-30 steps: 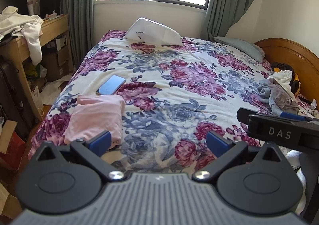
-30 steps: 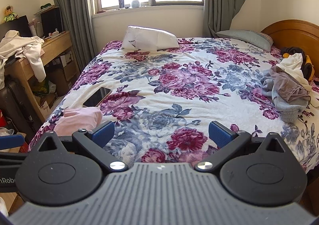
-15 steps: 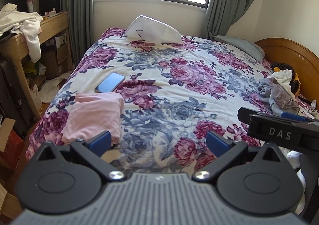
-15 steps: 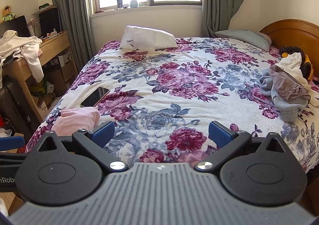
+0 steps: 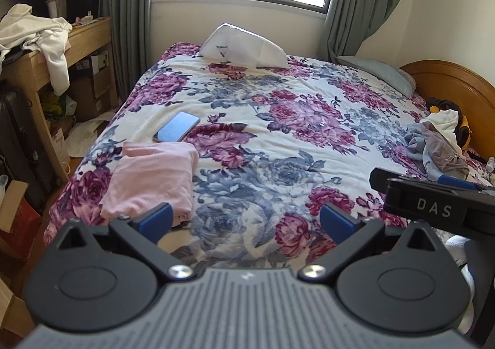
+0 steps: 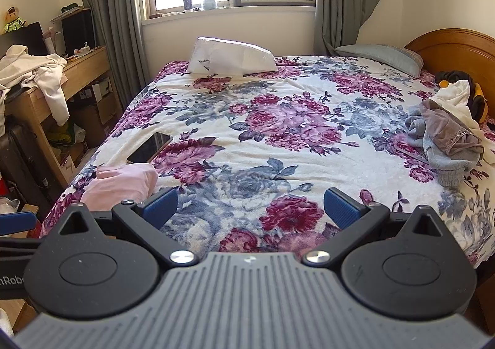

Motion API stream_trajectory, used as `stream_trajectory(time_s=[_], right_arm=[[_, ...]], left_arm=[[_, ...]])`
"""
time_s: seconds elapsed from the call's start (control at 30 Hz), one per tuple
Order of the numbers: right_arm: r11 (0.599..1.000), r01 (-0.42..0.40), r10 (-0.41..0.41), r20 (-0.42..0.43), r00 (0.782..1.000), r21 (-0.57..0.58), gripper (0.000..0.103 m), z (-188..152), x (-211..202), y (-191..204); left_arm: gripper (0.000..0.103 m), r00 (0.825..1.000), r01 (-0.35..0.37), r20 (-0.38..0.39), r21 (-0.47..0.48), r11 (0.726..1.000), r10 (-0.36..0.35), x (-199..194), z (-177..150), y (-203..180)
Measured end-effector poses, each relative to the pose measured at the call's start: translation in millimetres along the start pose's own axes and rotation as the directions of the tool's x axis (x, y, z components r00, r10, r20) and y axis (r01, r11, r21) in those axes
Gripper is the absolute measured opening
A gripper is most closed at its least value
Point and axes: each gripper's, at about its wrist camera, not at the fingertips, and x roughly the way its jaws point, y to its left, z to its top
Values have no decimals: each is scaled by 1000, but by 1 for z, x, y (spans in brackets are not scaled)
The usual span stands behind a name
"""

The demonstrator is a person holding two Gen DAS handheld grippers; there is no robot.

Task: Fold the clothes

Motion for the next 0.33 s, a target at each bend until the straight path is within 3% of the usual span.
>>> stream_trajectory(time_s=[0.33], right_arm=[[1000,18,-18,-19,1000,11,103,-3,6,-1]], left_arm=[[103,1000,-5,-9,-4,1000,5,3,-2,-1]])
